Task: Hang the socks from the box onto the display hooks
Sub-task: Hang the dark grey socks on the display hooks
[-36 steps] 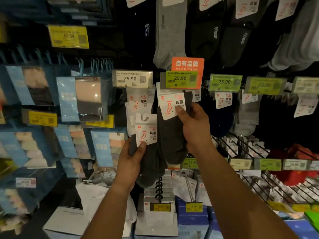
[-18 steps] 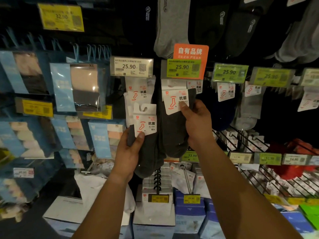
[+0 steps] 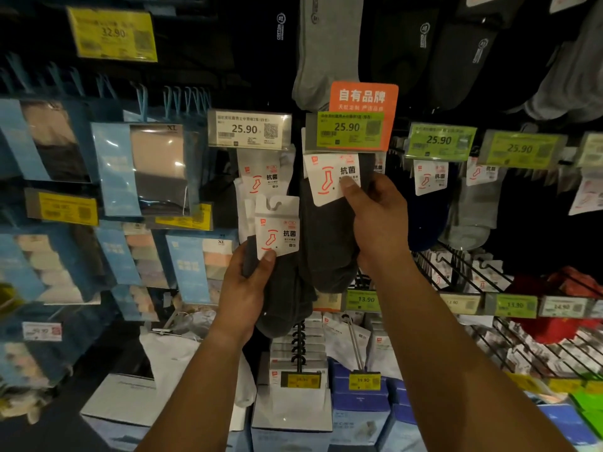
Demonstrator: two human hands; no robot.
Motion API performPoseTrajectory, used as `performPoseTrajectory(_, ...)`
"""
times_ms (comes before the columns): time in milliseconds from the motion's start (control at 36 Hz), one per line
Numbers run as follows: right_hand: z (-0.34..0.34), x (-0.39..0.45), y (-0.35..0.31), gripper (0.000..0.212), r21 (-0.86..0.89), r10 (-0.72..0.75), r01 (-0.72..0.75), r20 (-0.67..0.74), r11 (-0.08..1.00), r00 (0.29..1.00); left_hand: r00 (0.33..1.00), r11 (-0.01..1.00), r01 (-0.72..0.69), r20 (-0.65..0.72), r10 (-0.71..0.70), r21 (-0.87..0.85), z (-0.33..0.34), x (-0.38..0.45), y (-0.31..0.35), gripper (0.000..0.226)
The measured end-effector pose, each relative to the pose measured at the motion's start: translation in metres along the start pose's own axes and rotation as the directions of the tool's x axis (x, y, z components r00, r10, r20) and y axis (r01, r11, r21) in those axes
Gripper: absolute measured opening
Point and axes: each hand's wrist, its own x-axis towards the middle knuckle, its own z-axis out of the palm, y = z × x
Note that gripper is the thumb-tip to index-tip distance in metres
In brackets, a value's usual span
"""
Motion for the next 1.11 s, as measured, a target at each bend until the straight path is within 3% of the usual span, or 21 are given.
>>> performPoseTrajectory(583,-0.001,0.014,0.013,0.007,0.008,0.142,-0.142,-0.065,0.990,0.988,1.000,1.000,0.018,-0.002,-0.018,0.006,-0.006,0.003,-0.002,0.053)
performPoseTrajectory(750,0.011,0.062,0.032,0.029,-0.174,0.155,-0.174,-0.120,0.969,0.981,1.000,0.999,0.027,-0.004,-0.027,0.035,-0.001,0.003,0.000,0.042)
performPoseTrajectory(917,0.018,0.094,0.045,0.040,-0.444,0.137,-0.181,-0.130,0.877,0.982,0.999,1.000,0.020,-0.039,-0.020,0.022,-0.004,0.000,0.003,0.054)
performPoseTrajectory(1111,0.017,0.095,0.052,0.045,-0.489,0.186,-0.211,-0.101,0.846,0.977,0.999,1.000,-0.004,-0.032,0.004,0.000,-0.003,-0.002,0.009,0.052)
